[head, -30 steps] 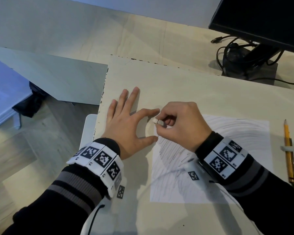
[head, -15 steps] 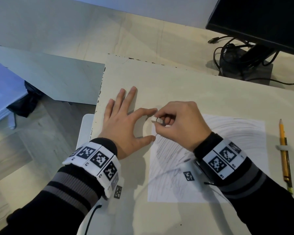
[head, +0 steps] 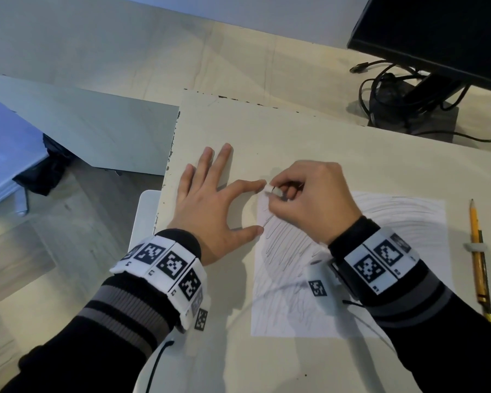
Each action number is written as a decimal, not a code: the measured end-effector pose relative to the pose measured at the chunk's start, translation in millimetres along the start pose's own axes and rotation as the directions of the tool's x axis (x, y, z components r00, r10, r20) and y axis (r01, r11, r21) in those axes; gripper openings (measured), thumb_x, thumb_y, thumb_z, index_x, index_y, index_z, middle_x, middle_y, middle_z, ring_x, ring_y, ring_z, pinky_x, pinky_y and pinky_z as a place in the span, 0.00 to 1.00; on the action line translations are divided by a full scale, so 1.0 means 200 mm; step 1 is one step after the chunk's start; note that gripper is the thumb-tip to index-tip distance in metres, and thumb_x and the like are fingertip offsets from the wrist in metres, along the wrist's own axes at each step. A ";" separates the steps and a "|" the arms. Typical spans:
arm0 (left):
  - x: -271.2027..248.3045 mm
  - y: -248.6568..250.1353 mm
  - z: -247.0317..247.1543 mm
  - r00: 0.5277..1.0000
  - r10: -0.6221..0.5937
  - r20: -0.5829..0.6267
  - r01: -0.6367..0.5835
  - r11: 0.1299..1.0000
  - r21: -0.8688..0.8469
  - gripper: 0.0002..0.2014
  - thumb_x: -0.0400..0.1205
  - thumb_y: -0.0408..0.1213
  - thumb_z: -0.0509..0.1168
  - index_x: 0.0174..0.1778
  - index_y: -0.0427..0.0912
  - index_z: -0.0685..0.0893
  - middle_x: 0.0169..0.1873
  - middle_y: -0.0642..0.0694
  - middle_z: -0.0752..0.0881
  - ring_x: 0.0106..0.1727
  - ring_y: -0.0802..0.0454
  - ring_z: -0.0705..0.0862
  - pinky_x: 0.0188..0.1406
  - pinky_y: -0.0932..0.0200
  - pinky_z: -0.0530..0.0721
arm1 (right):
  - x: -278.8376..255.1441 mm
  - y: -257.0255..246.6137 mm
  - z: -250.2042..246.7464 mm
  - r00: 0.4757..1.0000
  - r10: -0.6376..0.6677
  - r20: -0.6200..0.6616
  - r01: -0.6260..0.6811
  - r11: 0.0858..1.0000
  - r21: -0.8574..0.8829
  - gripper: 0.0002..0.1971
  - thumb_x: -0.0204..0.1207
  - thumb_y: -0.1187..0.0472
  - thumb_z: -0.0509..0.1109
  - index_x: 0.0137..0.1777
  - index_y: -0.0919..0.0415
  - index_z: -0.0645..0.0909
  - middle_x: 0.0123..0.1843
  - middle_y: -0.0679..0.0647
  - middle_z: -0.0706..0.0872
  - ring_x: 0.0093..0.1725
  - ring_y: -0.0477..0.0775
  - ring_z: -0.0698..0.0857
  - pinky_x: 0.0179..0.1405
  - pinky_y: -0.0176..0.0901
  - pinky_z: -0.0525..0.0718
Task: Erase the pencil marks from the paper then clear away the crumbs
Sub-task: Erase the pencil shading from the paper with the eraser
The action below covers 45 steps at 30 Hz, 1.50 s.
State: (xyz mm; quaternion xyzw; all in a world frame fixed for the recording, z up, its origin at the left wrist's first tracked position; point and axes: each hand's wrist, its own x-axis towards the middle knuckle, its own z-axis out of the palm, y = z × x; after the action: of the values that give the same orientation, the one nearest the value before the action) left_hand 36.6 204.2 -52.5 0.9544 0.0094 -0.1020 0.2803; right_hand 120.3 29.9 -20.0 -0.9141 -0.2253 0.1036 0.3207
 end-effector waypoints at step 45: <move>0.00 0.00 0.00 1.000 -0.005 -0.011 0.005 1.000 0.002 0.34 0.72 0.66 0.71 0.75 0.75 0.68 0.86 0.53 0.36 0.85 0.51 0.31 0.82 0.49 0.30 | 0.00 -0.02 0.00 0.993 0.093 -0.070 -0.092 0.996 0.017 0.04 0.64 0.58 0.79 0.38 0.54 0.91 0.29 0.44 0.86 0.29 0.43 0.83 0.38 0.42 0.87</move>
State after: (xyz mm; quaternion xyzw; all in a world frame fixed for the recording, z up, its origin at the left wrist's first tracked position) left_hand 36.6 203.9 -52.8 0.9552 0.0130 -0.0976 0.2790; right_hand 119.4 33.1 -17.5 -0.9245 -0.1706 0.0872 0.3295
